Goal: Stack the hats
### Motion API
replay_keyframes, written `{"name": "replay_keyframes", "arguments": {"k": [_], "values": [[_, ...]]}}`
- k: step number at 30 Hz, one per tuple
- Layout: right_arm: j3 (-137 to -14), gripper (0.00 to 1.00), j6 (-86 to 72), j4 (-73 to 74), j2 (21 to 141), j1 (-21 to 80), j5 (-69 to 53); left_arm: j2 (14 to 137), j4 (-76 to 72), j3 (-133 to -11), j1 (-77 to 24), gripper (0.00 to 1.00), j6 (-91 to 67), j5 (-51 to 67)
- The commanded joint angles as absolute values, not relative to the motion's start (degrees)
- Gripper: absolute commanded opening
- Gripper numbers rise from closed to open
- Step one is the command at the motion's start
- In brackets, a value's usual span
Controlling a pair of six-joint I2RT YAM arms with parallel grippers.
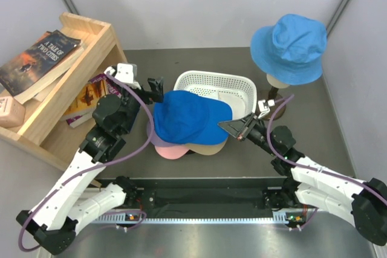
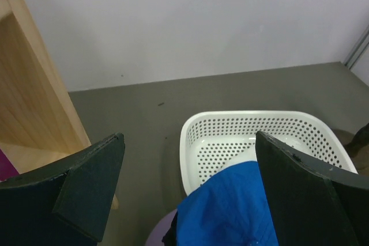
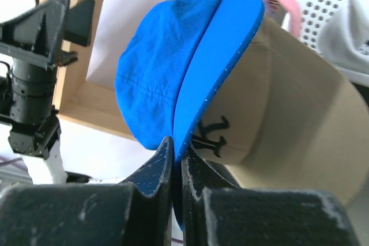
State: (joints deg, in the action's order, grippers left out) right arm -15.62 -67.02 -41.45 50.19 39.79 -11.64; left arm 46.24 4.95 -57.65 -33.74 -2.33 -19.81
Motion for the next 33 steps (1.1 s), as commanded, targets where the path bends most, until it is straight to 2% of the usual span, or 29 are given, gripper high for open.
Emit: {"name": "replay_keyframes", "arguments": {"k": [1, 7, 15, 24, 27, 28, 31, 33], "values": [[-13.4, 0.0, -66.7, -41.1, 51.4, 38.2, -6.5, 45.1, 6.9, -54.9, -33.7, 0.99, -8.6, -21.5], [-9.7, 0.0, -68.7, -43.6, 54.8, 38.1, -4.4, 45.2, 7.9, -52.3, -33.7, 0.99, -11.2, -23.2], [-4.2, 0.0, -69.4, -39.6, 52.9, 38.8, 1.3, 49.9, 12.8, -58.7, -33.7, 0.99, -9.7, -19.3], [-4.9, 0.02, -66.4, -35.9, 51.0, 39.0, 3.5, 54.8, 12.5, -59.2, -33.7, 0.99, -9.4, -15.2], [-6.1, 0.29, -64.2, -33.7, 49.7, 39.1, 3.9, 55.3, 10.8, -57.3, -33.7, 0.99, -9.4, -14.9], [-6.6, 0.46, -63.4, -32.3, 47.9, 39.2, 4.6, 55.5, 10.3, -56.8, -33.7, 0.99, -9.2, -14.9], [-8.6, 0.68, -60.0, -23.4, 42.8, 39.6, 9.2, 56.1, 9.8, -55.8, -33.7, 0.99, -8.8, -15.2], [-9.8, 0.77, -57.6, -16.7, 40.1, 39.8, 12.9, 56.2, 9.6, -55.3, -33.7, 0.99, -8.4, -15.3]]}}
